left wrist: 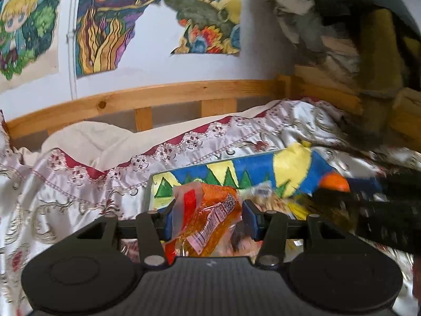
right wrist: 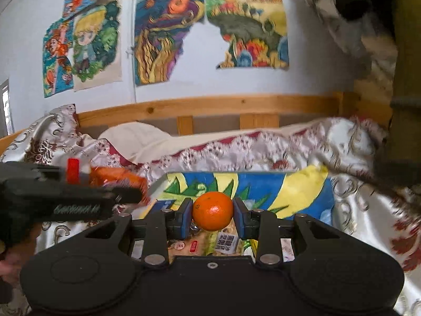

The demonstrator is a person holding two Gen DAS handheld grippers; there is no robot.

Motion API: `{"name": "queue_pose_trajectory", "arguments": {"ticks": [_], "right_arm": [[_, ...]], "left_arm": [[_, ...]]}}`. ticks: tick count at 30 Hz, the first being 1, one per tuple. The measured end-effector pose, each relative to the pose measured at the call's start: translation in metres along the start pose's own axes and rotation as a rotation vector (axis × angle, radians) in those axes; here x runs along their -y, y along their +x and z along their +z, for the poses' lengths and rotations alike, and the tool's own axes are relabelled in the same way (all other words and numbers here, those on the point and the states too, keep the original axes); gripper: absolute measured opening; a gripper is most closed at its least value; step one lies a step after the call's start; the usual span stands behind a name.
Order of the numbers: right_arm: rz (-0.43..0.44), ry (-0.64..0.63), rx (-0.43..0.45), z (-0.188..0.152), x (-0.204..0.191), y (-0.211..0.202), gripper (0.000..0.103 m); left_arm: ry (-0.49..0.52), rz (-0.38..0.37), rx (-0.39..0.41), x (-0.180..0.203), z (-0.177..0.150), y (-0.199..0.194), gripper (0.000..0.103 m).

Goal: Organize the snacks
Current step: 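Carry the orange bag with the left tool to the tray while the right tool carries the tangerine there, then lower both items into the tray and open both tools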

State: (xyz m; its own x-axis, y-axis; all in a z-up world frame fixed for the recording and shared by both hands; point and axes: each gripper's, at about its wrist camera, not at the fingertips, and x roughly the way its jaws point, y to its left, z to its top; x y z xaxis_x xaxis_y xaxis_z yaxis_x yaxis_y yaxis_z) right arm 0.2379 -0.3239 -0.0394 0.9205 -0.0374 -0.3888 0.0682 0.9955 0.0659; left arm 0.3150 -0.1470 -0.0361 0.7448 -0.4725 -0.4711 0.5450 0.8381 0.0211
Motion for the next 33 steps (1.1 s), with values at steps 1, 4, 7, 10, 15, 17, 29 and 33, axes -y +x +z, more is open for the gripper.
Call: {"name": "queue_pose_trajectory", "arguments": {"ticks": [1,4,7,10,15,17,29,33], "right_arm": [[0.000,0.008,-0.010,-0.002,0.002,0.007,0.035],[0.006,0.033,-0.035,-0.007,0.008,0.027,0.035],[0.019,0.052,-0.059,-0.013,0.007,0.042,0.035],[0.029,0.044,-0.083,-0.020,0.001,0.050,0.035],[0.021,-0.007,-0.118,-0.030,-0.011,0.056,0.035],[0.014,-0.034,-0.127,-0.032,-0.015,0.057,0.035],[-0.012,-0.142,-0.132,-0.044,-0.032,0.061,0.037],[-0.016,-0.164,-0.131,-0.045,-0.034,0.060,0.041]], "left_arm": [[-0.013,0.008,-0.006,-0.001,0.001,0.009,0.055],[-0.057,0.033,-0.034,-0.008,0.002,0.036,0.055],[-0.073,0.062,-0.075,-0.014,-0.002,0.056,0.055],[-0.100,0.074,-0.114,-0.021,-0.007,0.067,0.055],[-0.112,0.093,-0.135,-0.027,-0.014,0.070,0.055],[-0.113,0.096,-0.137,-0.026,-0.016,0.070,0.055],[-0.126,0.128,-0.140,-0.023,-0.029,0.072,0.056],[-0.139,0.132,-0.151,-0.024,-0.031,0.070,0.061]]}}
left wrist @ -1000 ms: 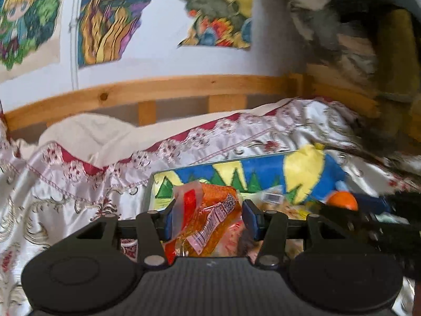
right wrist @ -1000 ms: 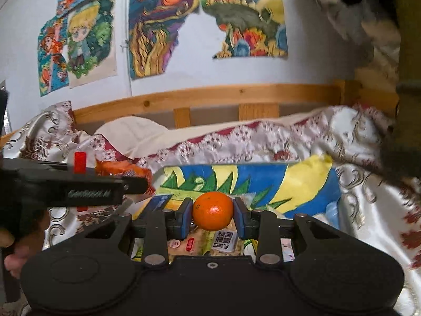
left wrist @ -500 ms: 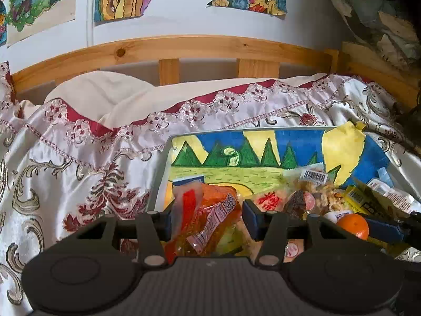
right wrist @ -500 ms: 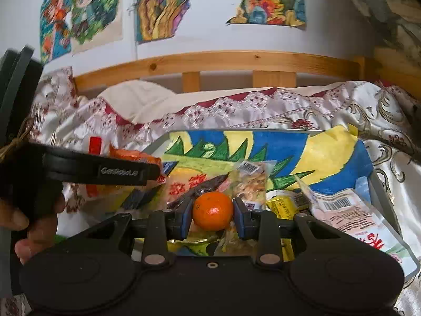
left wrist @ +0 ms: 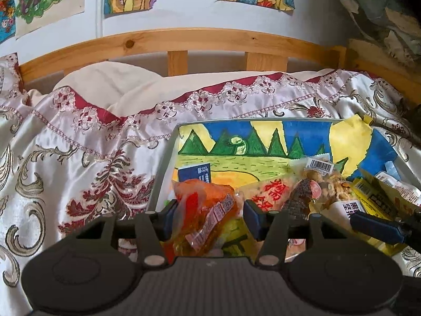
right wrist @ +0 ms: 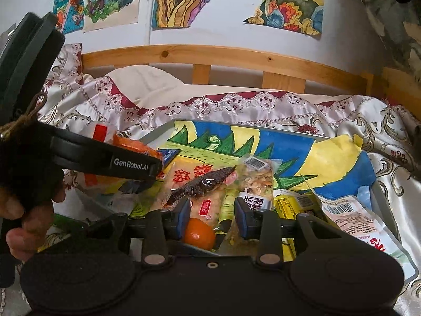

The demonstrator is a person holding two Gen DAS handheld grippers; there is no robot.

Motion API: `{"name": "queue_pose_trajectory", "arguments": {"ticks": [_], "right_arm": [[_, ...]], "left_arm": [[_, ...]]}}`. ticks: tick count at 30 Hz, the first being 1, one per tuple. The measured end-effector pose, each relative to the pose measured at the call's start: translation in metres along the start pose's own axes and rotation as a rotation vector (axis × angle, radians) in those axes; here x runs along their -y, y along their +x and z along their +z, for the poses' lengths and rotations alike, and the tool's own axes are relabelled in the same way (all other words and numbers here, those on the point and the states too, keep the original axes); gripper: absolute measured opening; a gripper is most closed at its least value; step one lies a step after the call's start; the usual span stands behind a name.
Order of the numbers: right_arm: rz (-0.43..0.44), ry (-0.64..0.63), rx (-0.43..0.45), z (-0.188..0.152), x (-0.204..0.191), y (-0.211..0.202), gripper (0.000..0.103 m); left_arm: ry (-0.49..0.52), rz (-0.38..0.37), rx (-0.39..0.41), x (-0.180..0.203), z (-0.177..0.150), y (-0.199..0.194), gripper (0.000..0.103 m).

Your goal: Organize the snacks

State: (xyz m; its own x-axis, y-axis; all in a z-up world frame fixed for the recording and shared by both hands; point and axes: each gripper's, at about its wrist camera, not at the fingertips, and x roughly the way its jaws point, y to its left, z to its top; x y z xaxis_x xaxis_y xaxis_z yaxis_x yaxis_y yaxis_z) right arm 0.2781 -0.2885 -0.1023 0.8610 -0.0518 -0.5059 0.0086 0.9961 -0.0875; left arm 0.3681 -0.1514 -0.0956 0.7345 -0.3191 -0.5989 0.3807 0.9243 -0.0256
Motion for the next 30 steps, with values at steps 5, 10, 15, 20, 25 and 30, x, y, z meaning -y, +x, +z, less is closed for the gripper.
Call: {"name": "queue_pose_trajectory", "arguments": {"ticks": [5,10,15,20,25,30], "right_arm": [[0.002,0.012,0.007,0.001,-0.001,-0.007,0.054],[-0.003,0.028,0.047,0.008,-0.003,-0.026,0.066],[-0.027,0.053,0.093,0.016,-0.002,-0.057,0.077],[-0.032,0.107,0.145,0.024,0.002,-0.095,0.088],[-0.043,0.155,0.205,0.027,0.003,-0.140,0.098],[-0.050,0.168,0.249,0.024,-0.004,-0.182,0.102]], "left_arm": [[-0.033,0.001,0.010,-0.007,0.001,-0.012,0.082],[-0.035,0.009,0.044,-0.014,0.002,-0.037,0.089],[-0.027,0.040,0.088,-0.021,0.003,-0.072,0.094],[-0.020,0.067,0.152,-0.025,0.001,-0.116,0.101],[-0.015,0.091,0.214,-0.028,-0.008,-0.166,0.102],[-0.028,0.098,0.241,-0.028,-0.017,-0.209,0.102]]}}
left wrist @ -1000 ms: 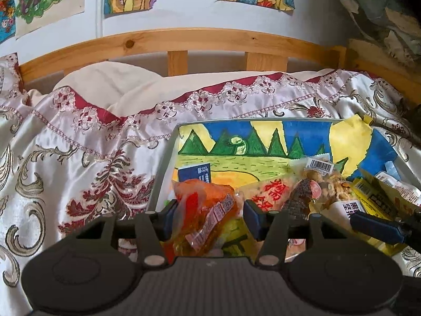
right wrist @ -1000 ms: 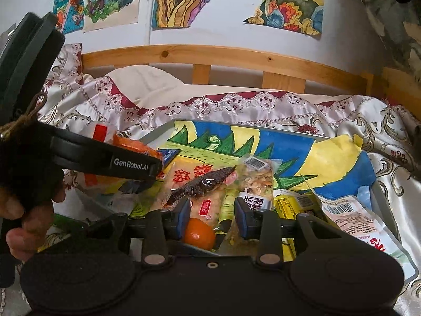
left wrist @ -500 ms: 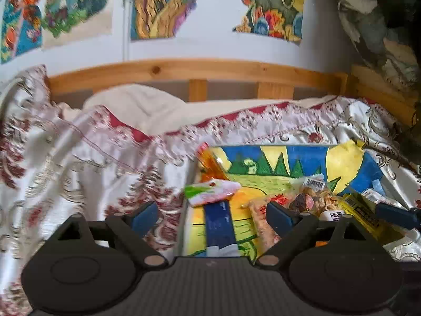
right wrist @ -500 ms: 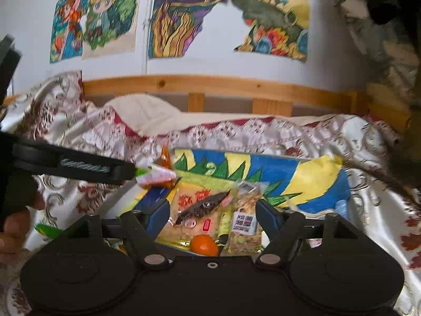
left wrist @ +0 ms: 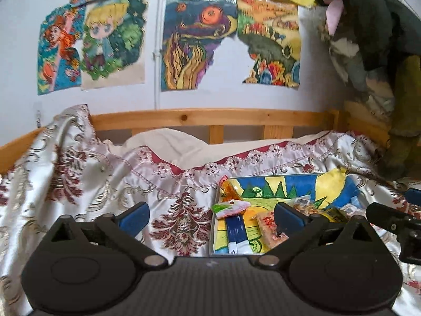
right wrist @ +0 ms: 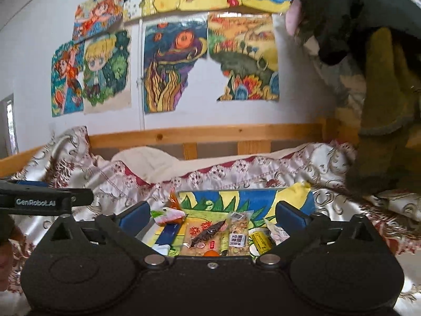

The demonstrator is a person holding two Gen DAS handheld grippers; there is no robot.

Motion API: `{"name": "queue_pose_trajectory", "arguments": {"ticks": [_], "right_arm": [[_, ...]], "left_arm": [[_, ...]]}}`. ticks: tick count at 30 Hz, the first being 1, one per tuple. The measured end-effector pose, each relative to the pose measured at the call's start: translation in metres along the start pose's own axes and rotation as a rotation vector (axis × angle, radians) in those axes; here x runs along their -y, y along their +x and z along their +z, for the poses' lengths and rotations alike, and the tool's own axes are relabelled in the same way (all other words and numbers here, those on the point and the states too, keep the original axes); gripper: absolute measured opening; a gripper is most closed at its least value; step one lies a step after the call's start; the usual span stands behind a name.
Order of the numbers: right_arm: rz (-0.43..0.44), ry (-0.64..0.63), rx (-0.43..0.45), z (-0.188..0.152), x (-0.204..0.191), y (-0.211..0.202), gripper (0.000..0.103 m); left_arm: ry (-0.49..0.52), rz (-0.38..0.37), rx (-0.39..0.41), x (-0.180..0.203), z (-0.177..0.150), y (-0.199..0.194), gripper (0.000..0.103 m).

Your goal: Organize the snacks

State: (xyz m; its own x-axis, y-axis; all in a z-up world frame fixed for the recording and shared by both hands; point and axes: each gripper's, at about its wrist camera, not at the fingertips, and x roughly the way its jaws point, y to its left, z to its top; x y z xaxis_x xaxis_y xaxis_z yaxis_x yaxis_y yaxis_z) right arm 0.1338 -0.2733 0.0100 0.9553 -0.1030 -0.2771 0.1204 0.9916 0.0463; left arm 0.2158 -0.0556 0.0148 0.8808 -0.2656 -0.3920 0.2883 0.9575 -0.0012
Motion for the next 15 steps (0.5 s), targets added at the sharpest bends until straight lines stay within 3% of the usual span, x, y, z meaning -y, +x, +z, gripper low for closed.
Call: {"name": "queue_pose_trajectory", "arguments": {"ticks": [5,15], "right_arm": [[-0.002,0.010,0.002,-0.005,-0.005,-0.038,0.102],[-0.011,-0.020,-0.005,-0.023,-0.013,-0.105,0.102]], "left_arm": [[-0.009,0.021,0.006,-0.002,-0.009,-0.046,0.103],[-0.005,0.057,-0.056,-0.007,-0.031,-0.112,0.103]]}}
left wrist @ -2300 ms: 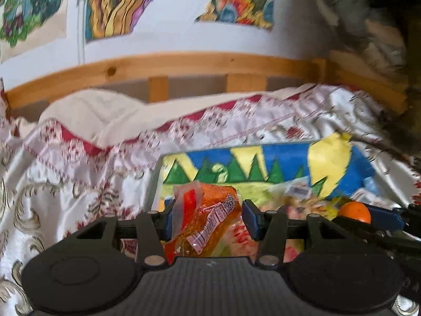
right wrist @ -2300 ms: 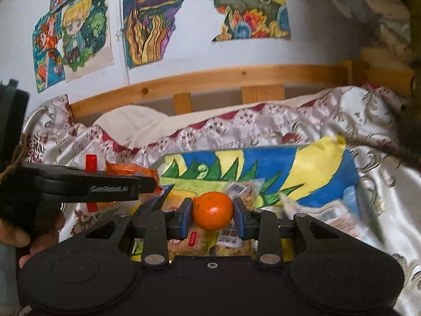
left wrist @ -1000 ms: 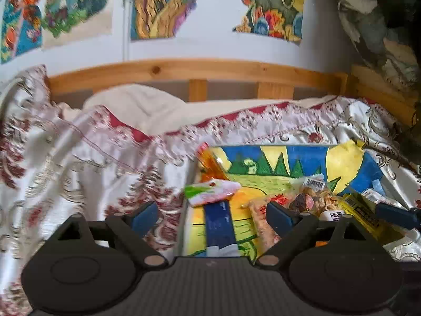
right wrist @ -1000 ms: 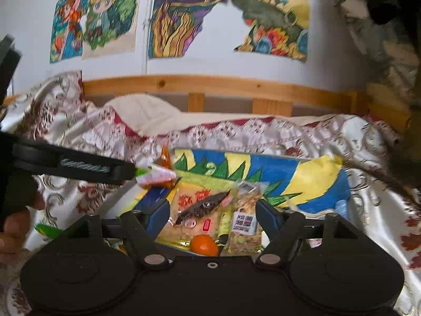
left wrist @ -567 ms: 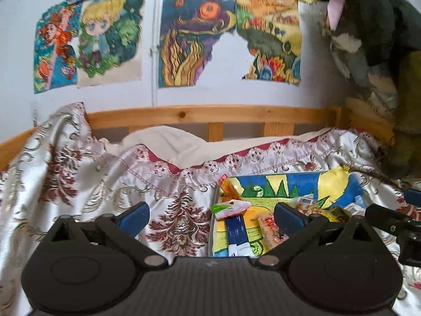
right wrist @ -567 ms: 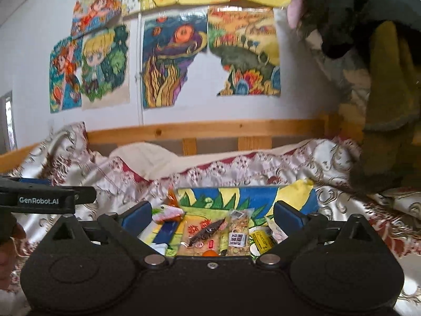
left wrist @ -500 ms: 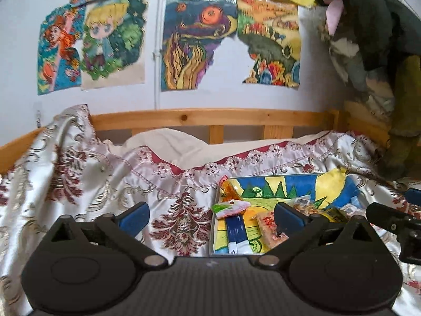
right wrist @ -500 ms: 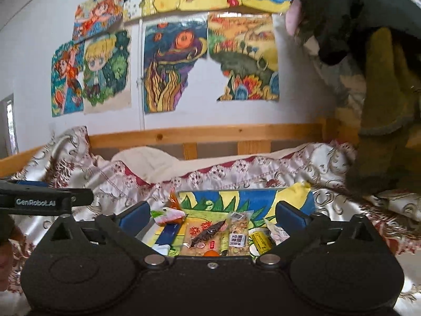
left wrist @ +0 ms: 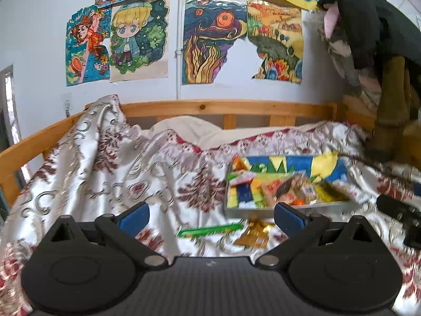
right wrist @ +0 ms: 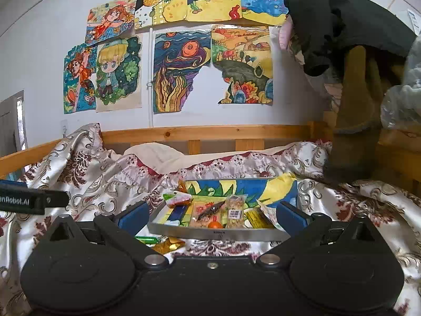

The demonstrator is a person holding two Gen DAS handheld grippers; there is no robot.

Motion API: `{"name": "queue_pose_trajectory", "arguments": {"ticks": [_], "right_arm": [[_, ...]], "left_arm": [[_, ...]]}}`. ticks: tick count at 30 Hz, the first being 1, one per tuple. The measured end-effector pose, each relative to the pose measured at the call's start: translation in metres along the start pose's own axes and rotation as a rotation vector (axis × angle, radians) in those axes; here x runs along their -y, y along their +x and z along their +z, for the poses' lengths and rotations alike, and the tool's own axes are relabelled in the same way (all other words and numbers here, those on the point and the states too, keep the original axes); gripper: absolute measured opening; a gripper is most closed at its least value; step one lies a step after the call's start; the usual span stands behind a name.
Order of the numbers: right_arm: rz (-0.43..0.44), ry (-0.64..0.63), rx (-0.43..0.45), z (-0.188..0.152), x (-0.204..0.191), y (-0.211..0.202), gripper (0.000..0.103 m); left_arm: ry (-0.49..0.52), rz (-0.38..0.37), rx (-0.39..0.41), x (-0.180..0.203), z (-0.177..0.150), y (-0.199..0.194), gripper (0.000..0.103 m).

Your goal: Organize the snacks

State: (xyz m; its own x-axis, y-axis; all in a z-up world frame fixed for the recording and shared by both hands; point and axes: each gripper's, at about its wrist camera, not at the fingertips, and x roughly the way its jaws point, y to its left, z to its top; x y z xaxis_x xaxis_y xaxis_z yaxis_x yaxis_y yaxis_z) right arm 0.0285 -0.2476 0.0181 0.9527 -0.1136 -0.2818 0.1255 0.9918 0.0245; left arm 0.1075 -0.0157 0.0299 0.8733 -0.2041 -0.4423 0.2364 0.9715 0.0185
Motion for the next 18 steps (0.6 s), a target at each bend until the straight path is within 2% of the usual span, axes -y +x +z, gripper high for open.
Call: {"name": "queue_pose_trajectory", "arguments": {"ticks": [10,18], "right_arm": [[-0.015,0.019,-0.084,-0.021,0.001,-0.036,0.102],[-0.034,0.046,-0.157,-0.032,0.003,-0.042,0.102]], "left_arm": [[0.087,0.044,-0.110,0.002,-0.026,-0.025,0.103],[0.132,0.052,-0.139,0.004,-0.034,-0.028,0.103]]}}
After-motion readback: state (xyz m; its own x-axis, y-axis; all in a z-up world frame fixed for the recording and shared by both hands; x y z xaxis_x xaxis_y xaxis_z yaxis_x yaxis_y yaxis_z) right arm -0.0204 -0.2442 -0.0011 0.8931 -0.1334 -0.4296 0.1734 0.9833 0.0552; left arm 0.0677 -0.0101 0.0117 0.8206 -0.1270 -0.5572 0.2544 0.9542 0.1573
